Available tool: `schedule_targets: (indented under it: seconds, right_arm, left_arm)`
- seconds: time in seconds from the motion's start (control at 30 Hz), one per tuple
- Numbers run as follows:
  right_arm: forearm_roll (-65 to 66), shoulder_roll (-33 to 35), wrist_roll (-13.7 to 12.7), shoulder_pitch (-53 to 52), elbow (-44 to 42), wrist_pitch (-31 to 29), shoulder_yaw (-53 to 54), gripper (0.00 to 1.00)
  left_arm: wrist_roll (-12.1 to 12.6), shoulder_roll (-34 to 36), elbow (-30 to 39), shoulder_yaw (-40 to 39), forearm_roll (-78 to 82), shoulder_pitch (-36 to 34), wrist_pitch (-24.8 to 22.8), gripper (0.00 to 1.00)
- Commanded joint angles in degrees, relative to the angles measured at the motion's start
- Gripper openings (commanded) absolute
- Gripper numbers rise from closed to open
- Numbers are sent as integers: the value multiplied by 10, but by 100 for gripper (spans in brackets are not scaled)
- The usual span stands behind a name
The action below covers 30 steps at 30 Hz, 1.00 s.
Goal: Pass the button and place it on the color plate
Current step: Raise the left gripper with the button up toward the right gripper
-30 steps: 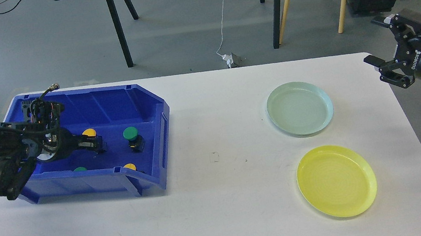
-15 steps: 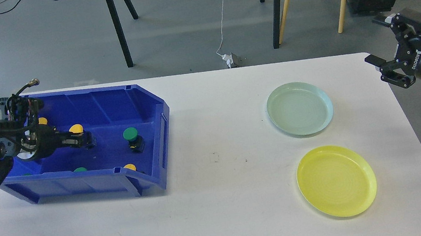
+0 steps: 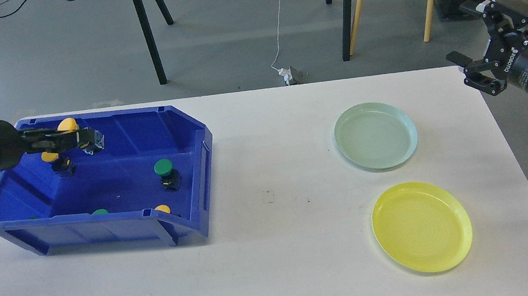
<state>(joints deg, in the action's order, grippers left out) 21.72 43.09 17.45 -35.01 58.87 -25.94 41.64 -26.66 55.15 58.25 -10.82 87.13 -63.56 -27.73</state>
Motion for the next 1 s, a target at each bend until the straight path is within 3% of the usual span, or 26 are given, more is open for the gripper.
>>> schedule_targets:
  seconds: [0.0, 0.2, 0.5, 0.8, 0.97]
  right_arm:
    - [0, -9, 2, -16, 5, -2, 14, 98]
    - [-1, -49, 3, -33, 39, -3, 35, 99]
    - [1, -93, 4, -38, 67, 9, 81, 99]
    - [2, -110, 4, -42, 108, 23, 80, 99]
    - [5, -123, 4, -46, 109, 23, 79, 99]
  left_arm:
    - [0, 13, 28, -36, -75, -51, -3, 35]
    - [3, -43, 35, -109, -207, -88, -3, 35]
    - [6, -199, 24, -107, -287, -103, -3, 35]
    - [6, -362, -71, -104, -285, -102, -3, 35]
    - [5, -406, -114, -105, -285, -109, -3, 35]
